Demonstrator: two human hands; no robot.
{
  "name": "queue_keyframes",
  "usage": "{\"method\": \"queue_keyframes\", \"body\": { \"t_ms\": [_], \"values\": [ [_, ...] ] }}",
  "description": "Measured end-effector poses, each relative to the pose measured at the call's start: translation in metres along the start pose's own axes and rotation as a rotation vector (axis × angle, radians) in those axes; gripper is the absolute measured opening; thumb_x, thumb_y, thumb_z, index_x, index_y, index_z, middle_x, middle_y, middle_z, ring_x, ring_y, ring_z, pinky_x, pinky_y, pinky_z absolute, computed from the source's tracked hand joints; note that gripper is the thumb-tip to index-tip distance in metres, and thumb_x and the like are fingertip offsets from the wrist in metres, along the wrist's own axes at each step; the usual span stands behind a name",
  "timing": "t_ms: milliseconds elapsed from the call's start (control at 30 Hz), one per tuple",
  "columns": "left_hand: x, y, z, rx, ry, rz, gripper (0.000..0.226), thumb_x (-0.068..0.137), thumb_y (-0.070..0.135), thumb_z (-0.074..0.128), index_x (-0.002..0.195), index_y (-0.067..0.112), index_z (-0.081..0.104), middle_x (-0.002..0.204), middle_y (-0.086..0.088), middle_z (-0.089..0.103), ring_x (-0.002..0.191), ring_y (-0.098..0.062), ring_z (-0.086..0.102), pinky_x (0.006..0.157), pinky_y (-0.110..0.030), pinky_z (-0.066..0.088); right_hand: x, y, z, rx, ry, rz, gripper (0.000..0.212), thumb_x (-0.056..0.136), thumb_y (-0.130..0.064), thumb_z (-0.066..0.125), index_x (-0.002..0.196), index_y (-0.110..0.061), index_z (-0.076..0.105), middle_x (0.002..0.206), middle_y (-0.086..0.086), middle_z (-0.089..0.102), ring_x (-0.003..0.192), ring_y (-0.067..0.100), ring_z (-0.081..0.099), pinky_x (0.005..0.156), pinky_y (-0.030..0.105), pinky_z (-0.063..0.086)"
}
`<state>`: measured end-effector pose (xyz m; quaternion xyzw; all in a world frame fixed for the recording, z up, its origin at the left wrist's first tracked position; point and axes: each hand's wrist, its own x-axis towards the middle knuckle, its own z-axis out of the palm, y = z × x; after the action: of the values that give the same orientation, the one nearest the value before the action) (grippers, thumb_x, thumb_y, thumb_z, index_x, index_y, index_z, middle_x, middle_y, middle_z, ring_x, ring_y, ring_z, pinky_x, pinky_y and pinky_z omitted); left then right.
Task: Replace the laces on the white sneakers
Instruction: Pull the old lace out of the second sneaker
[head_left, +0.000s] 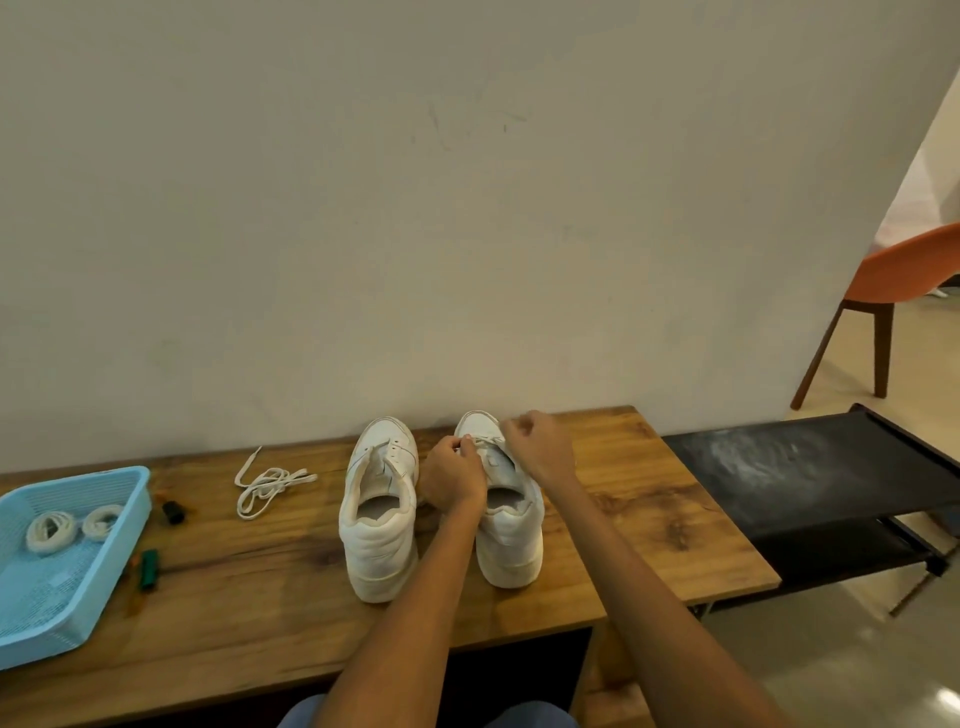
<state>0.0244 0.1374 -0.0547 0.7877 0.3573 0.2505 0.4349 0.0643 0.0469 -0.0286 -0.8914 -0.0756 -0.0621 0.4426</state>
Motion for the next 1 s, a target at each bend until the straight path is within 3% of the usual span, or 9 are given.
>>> {"method": "queue_keyframes", "body": {
  "t_ms": [67, 167, 333, 400, 500, 633, 767, 867, 1000],
  "values": [
    [0.000, 0.001, 0.000, -0.050, 0.013, -0.043, 0.027, 0.094, 0.030, 0.049, 0.105, 0.013, 0.066, 0.103, -0.005, 0.068, 0.095, -0.024, 0.060, 0.073, -0.032, 0.045, -0.005, -0.003, 0.008, -0.178, -0.145, -0.034, 0.032, 0.085, -0.040, 0.056, 0.068, -0.013, 0.056, 0.065, 0.000, 0.055, 0.067, 0.018, 0.052, 0.062, 0.028, 0.038],
    [-0.001, 0.002, -0.003, -0.084, 0.022, -0.088, 0.025, 0.095, 0.028, 0.048, 0.108, 0.014, 0.063, 0.106, -0.005, 0.066, 0.097, -0.024, 0.058, 0.072, -0.029, 0.041, -0.003, 0.000, 0.016, -0.363, -0.160, -0.048, 0.027, 0.089, -0.034, 0.051, 0.082, -0.010, 0.058, 0.080, 0.008, 0.057, 0.076, 0.021, 0.053, 0.065, 0.028, 0.037],
    [0.015, 0.009, -0.002, 0.179, -0.143, -0.009, 0.031, 0.097, 0.021, 0.037, 0.121, 0.018, 0.057, 0.121, -0.006, 0.060, 0.109, -0.026, 0.056, 0.087, -0.035, 0.045, 0.001, 0.010, 0.014, -0.301, -0.117, 0.044, 0.039, 0.097, -0.033, 0.042, 0.094, 0.000, 0.064, 0.095, 0.015, 0.067, 0.078, 0.023, 0.052, 0.066, 0.028, 0.034],
    [0.023, 0.017, -0.001, 0.345, -0.216, 0.087, 0.035, 0.097, 0.013, 0.035, 0.128, 0.013, 0.051, 0.130, -0.010, 0.052, 0.117, -0.029, 0.052, 0.093, -0.038, 0.044, 0.000, 0.009, 0.015, -0.287, -0.094, 0.040, 0.038, 0.098, -0.029, 0.041, 0.094, 0.001, 0.064, 0.096, 0.016, 0.067, 0.079, 0.025, 0.054, 0.065, 0.027, 0.033],
    [0.019, 0.029, 0.003, 0.556, -0.195, 0.341, 0.029, 0.096, 0.009, 0.041, 0.122, 0.007, 0.053, 0.129, -0.013, 0.046, 0.118, -0.029, 0.046, 0.089, -0.036, 0.045, 0.001, 0.009, 0.014, -0.229, -0.071, 0.046, 0.035, 0.096, -0.025, 0.042, 0.089, 0.001, 0.065, 0.093, 0.016, 0.067, 0.077, 0.025, 0.054, 0.065, 0.027, 0.032],
    [0.015, 0.025, 0.016, 0.603, -0.170, 0.509, 0.027, 0.098, 0.011, 0.039, 0.118, 0.009, 0.057, 0.123, -0.009, 0.055, 0.115, -0.024, 0.052, 0.085, -0.030, 0.046, -0.001, 0.011, 0.010, -0.251, -0.058, 0.030, 0.032, 0.096, -0.024, 0.041, 0.079, -0.005, 0.061, 0.090, 0.015, 0.067, 0.073, 0.022, 0.051, 0.063, 0.028, 0.032],
    [0.021, 0.021, 0.011, 0.600, -0.179, 0.465, 0.021, 0.093, 0.024, 0.049, 0.105, 0.013, 0.062, 0.110, -0.006, 0.062, 0.103, -0.024, 0.059, 0.072, -0.030, 0.041, 0.001, 0.015, 0.014, -0.203, -0.055, 0.037, 0.032, 0.095, -0.028, 0.045, 0.080, -0.005, 0.063, 0.090, 0.016, 0.068, 0.078, 0.028, 0.057, 0.063, 0.029, 0.033],
    [0.019, 0.022, 0.012, 0.485, -0.151, 0.385, 0.020, 0.095, 0.021, 0.047, 0.100, 0.011, 0.063, 0.105, -0.007, 0.065, 0.098, -0.025, 0.061, 0.067, -0.030, 0.036, 0.000, 0.015, 0.015, -0.203, -0.041, 0.025, 0.031, 0.096, -0.027, 0.045, 0.078, -0.007, 0.060, 0.090, 0.017, 0.068, 0.074, 0.024, 0.051, 0.063, 0.028, 0.031],
    [0.021, 0.012, 0.004, 0.119, -0.069, -0.091, 0.036, 0.098, 0.023, 0.035, 0.110, 0.001, 0.061, 0.109, -0.016, 0.064, 0.100, -0.032, 0.060, 0.071, -0.034, 0.036, -0.005, 0.012, 0.012, -0.248, -0.023, 0.000, 0.034, 0.096, -0.024, 0.041, 0.085, -0.002, 0.065, 0.090, 0.014, 0.066, 0.075, 0.022, 0.048, 0.069, 0.032, 0.038]
  ]
}}
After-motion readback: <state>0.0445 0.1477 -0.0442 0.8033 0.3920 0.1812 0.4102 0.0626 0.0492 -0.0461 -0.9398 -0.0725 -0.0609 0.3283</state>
